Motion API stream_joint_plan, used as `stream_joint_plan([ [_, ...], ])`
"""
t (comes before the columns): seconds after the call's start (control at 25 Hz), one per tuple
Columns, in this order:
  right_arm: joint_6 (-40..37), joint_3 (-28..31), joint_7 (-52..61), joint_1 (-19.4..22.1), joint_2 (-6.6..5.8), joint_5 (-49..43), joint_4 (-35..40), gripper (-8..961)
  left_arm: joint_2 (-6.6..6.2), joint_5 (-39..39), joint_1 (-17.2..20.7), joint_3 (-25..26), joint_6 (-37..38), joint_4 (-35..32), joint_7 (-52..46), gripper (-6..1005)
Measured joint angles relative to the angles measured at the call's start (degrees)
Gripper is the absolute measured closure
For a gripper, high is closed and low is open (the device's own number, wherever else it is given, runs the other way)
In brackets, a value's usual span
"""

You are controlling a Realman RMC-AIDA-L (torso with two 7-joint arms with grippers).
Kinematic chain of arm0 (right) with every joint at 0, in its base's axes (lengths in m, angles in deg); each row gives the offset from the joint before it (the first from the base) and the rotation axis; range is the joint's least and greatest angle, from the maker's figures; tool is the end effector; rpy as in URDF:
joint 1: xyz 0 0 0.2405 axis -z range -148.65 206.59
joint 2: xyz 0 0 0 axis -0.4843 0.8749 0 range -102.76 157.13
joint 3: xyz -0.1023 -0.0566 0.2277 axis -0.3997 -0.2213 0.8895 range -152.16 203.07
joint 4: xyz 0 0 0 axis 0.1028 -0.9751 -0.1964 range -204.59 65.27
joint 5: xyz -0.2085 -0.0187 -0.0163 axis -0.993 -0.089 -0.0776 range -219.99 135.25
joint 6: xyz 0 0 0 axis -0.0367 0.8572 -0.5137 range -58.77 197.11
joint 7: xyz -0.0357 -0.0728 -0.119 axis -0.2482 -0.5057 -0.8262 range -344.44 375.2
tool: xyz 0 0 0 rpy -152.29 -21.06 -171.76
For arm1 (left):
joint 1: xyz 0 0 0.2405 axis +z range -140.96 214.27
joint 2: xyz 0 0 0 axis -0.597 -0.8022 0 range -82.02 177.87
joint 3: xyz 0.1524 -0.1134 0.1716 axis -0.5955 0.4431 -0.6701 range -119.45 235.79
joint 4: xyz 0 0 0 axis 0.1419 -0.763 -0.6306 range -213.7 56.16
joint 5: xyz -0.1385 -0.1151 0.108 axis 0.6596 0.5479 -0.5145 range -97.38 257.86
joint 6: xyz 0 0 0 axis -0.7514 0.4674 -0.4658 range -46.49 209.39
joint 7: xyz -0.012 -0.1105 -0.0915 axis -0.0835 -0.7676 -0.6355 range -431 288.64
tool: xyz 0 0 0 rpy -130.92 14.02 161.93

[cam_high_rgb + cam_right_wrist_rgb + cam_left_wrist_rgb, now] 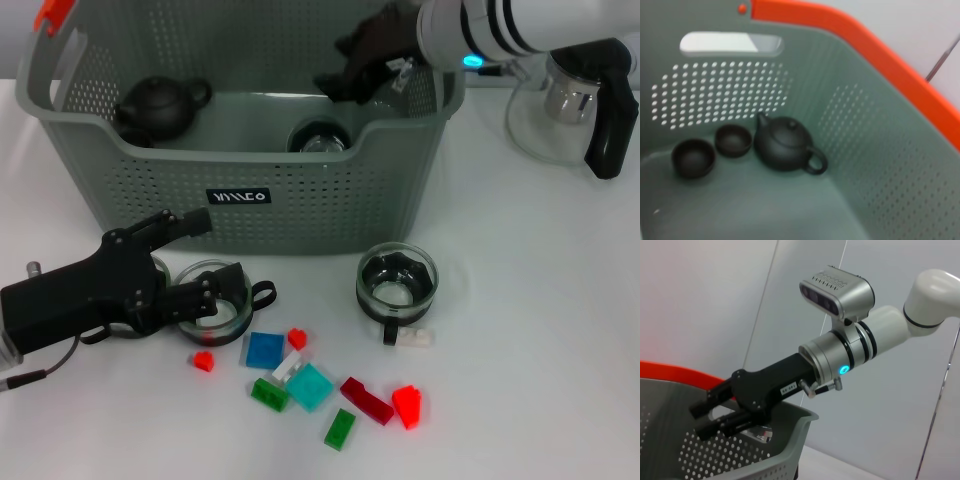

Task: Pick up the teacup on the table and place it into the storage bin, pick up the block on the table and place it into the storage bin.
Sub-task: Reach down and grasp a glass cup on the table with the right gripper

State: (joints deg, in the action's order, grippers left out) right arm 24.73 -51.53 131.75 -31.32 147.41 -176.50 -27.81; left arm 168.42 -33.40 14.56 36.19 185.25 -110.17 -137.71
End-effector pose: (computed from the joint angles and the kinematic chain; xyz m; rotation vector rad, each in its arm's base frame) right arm 0.0742 0.4702 -0.0597 -2.5507 0.1447 -0.0361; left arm -0.2931 0.2648 0.0132 -2.5108 -0.6145 -1.0875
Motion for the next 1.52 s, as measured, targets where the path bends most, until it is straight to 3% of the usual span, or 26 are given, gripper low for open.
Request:
stream_joint_plan([
  [0.32, 0.79, 0.21, 2.21, 5.14, 0.14, 2.46, 12.08, 327, 0.0, -0.03, 0.11, 0.0, 0.07, -0.07, 0.0, 68],
  [0.6, 2.63, -2.4, 1.78, 15.3, 0.15, 14.12, 25.1, 332, -0.08, -0.02, 0.13, 0.1, 0.09, -0.09, 0.0, 68],
  [0.8, 0.46, -6.24, 3.13, 21.7, 0.1, 14.34, 34.84, 334, -0.18, 0.0, -0.02, 0.18, 0.1, -0.57, 0.09, 69],
  [1.04, -12.35, -3.67, 3.42, 23.38, -0.08, 16.95, 38.0, 339, -0.18, 0.0, -0.12, 0.18, 0.17, -0.76, 0.1, 69],
  [1.28, -21.91, -3.09, 3.47, 28.2, -0.07, 18.38, 44.8, 340, -0.18, 0.0, 0.07, 0.18, 0.67, -0.77, 0.29, 69],
  [1.52, -36.45, 4.09, 6.56, 30.45, -0.2, 18.08, 48.27, 340, -0.18, -0.4, 0.17, 0.18, 1.29, -0.77, 0.41, 67],
])
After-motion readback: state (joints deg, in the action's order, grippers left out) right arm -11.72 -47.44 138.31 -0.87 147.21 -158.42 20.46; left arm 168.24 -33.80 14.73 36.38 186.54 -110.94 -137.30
